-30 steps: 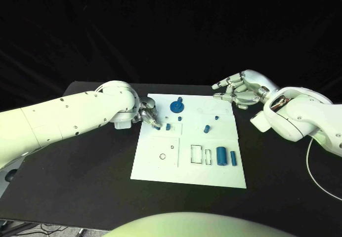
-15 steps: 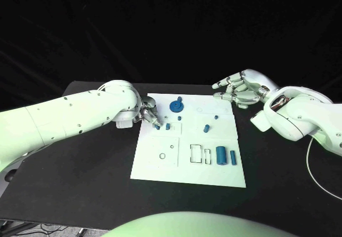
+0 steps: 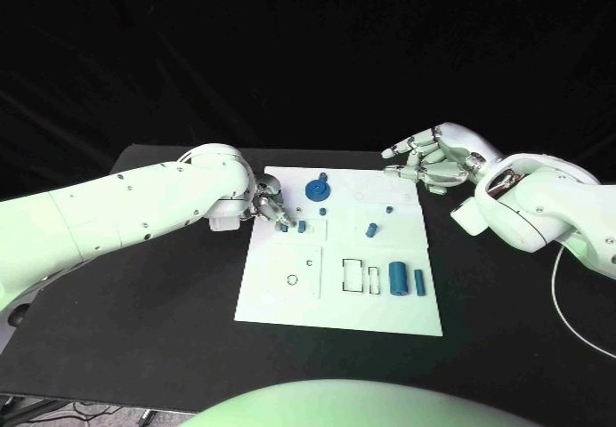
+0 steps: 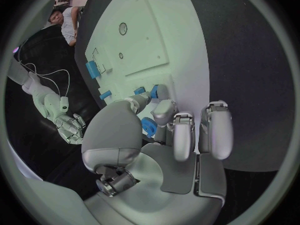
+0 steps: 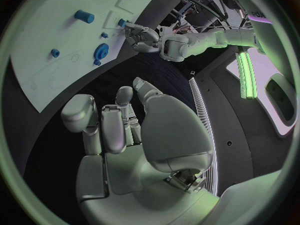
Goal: Assemble the parts on the task board
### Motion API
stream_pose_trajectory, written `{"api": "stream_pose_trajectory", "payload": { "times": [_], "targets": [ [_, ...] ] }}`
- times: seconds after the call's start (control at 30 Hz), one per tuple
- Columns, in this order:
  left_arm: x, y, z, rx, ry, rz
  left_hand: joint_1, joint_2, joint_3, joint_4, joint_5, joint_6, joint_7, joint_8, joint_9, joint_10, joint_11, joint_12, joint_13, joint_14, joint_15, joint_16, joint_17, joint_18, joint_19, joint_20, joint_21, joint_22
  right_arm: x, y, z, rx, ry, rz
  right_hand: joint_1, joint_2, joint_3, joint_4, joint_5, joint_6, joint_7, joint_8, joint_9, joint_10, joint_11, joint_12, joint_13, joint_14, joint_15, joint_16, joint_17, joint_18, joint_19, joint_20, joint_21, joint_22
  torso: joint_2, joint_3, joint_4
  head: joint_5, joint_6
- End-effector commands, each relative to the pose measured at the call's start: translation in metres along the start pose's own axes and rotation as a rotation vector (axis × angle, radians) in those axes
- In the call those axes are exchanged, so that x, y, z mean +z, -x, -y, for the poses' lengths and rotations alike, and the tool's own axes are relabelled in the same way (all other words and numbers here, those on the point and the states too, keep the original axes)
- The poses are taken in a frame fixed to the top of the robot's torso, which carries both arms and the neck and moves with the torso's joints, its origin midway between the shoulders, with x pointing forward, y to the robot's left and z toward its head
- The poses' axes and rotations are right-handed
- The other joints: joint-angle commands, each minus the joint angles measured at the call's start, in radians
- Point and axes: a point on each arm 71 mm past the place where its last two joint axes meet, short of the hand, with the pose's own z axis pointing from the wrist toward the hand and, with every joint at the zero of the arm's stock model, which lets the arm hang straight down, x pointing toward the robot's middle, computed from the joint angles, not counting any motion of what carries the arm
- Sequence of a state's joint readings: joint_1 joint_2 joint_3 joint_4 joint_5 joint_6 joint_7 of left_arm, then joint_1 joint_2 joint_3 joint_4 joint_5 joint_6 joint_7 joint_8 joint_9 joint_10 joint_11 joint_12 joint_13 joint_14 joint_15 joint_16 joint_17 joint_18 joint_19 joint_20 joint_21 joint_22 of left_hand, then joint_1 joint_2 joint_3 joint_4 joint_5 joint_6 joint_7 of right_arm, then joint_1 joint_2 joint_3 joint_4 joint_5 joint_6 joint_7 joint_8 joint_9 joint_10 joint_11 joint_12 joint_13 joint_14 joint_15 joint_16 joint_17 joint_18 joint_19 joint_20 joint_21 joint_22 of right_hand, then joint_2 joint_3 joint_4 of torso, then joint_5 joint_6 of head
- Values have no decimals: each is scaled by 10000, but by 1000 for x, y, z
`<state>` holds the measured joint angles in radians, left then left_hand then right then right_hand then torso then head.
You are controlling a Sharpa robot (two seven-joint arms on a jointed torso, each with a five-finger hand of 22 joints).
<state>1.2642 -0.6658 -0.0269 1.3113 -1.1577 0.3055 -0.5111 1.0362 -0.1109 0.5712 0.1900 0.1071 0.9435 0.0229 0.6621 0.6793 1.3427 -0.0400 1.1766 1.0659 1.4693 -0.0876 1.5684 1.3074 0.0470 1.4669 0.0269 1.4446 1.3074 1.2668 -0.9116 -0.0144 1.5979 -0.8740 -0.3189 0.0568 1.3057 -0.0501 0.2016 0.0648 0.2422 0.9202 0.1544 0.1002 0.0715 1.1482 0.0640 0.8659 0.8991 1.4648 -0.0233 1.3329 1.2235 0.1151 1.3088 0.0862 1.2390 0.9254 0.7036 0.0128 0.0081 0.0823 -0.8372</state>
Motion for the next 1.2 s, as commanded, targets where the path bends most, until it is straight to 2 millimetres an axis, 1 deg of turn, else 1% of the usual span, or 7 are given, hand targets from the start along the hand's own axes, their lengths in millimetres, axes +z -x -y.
{"api": "stream_pose_trajectory", "payload": {
  "times": [0.03,0.5,0.73,0.9,1.0,1.1,1.2],
  "targets": [
    [2,-7,0,68,117,-401,-127,-32,-92,8,-32,42,20,-13,18,65,-17,23,19,1015,-73,24,2634,-84,323,-89,46,1225,0,-1,-1,-11,68,-127,23,98,26,43,30,59,14,35,11,45,-13,38,-4,378,50,-25,1,51,-43,-17,-40,-1,-1,-4,-1,3,-4],
    [-5,5,-4,-710,-71,903,-979,-135,-1954,819,-55,152,-16,-44,123,28,-55,-87,-119,1015,-126,24,2634,-67,299,-148,-29,1183,0,-1,0,-6,67,-155,-10,96,12,70,35,57,16,40,10,33,-10,22,-30,375,51,-43,-19,56,-53,-17,-58,-32,5,-16,-8,-10,20],
    [-14,17,-5,-1686,-519,1649,-1118,47,-3110,1013,-57,-521,219,-352,109,-1164,146,-1658,-1916,1015,11,24,2634,94,-29,-69,-639,569,0,-1,1,-4,46,-148,-10,96,12,70,35,57,16,40,10,33,-10,22,-30,375,51,-43,-19,56,-53,-17,-58,-32,-2,0,-6,-31,21],
    [-19,24,-4,-2264,-972,2088,-832,265,-3678,1023,-18,-881,393,-451,72,-1722,307,-2143,-2538,962,145,-107,2461,268,-377,81,-1333,-104,0,-1,1,-5,31,-140,-17,90,6,75,38,53,16,40,9,25,-10,12,-43,375,52,-48,-25,59,-60,-17,-69,-52,8,-5,-7,-71,26],
    [-21,27,-1,-2613,-1651,2215,-378,418,-3883,1004,79,-1185,533,-526,-4,-2480,438,-2804,-3297,560,273,-1015,1359,584,-1115,172,-2692,-1398,0,-1,2,-6,21,-138,-17,90,6,75,38,53,16,40,9,25,-10,12,-43,375,52,-48,-25,59,-60,-17,-69,-52,3,2,3,-88,33],
    [-21,30,7,-2968,-2710,2351,753,587,-3881,805,134,-1878,935,-856,-314,-3720,824,-3574,-3833,-746,620,-3381,-1157,1199,-2973,421,-5984,-4352,0,-1,2,-7,17,-134,-17,90,6,75,38,53,16,40,9,25,-10,12,-43,375,52,-48,-25,59,-60,-17,-69,-52,-4,1,14,-121,55],
    [-20,31,17,-2875,-3721,2652,2361,603,-3495,106,162,-2281,1270,-1361,-860,-4675,1166,-4478,-4495,-2024,875,-5333,-3075,1279,-3604,679,-7162,-5218,0,-1,2,-8,16,-127,-18,89,5,76,40,52,16,40,9,24,-10,12,-43,373,52,-54,-33,60,-63,-17,-73,-59,-6,-8,12,-135,73]
  ]
}}
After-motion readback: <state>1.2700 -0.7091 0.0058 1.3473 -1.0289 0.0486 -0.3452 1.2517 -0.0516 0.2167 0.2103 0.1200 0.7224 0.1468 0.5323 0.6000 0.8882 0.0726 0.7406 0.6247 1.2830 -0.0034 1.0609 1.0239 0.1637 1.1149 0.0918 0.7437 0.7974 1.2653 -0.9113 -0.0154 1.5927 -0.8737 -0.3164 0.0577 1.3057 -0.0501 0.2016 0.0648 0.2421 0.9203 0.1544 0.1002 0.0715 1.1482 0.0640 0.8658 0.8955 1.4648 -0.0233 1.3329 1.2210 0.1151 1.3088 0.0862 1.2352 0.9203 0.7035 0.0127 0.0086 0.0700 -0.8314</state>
